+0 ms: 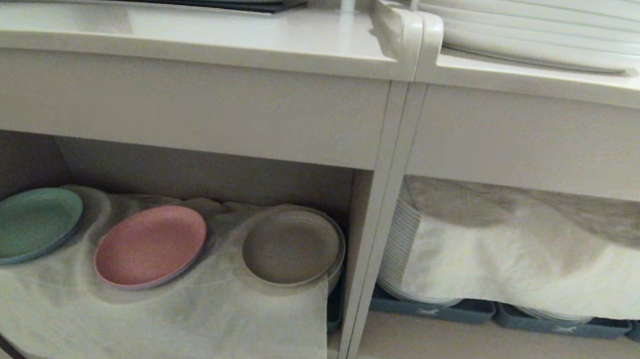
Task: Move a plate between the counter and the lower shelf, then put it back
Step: Pick up the plate in the cupboard
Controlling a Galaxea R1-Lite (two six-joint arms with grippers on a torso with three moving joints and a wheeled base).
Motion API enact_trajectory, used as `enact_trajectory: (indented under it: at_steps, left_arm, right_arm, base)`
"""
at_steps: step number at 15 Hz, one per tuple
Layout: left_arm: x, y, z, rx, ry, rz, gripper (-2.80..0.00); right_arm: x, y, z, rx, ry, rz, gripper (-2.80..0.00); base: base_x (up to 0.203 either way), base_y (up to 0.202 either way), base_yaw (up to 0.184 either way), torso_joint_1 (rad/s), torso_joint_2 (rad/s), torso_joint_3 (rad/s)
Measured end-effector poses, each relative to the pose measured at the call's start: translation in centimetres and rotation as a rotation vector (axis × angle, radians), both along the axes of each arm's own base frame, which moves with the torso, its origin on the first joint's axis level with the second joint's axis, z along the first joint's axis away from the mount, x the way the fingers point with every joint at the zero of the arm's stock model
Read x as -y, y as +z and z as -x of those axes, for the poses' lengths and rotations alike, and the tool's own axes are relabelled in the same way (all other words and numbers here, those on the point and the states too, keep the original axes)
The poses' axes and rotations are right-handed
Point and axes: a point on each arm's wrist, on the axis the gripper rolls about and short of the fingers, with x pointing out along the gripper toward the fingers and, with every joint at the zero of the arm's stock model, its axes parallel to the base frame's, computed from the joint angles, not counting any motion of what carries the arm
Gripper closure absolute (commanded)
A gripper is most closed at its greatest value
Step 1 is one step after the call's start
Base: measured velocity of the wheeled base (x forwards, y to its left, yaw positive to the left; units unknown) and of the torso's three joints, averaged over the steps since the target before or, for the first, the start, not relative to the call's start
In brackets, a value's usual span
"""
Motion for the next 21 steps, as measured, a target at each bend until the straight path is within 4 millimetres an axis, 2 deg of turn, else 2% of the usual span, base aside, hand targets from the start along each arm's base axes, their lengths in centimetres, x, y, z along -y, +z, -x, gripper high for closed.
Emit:
enact_trajectory:
  at_steps: [21]
  left_arm:
    - [0.00,0.04,0.01,0.002,-0.002,-0.023,0.00]
  right_arm:
    - [0.00,0.00,0.00,0.000,0.000,0.000,0.00]
  base:
    - [0.000,0.000,0.000,0.000,0.00,0.000]
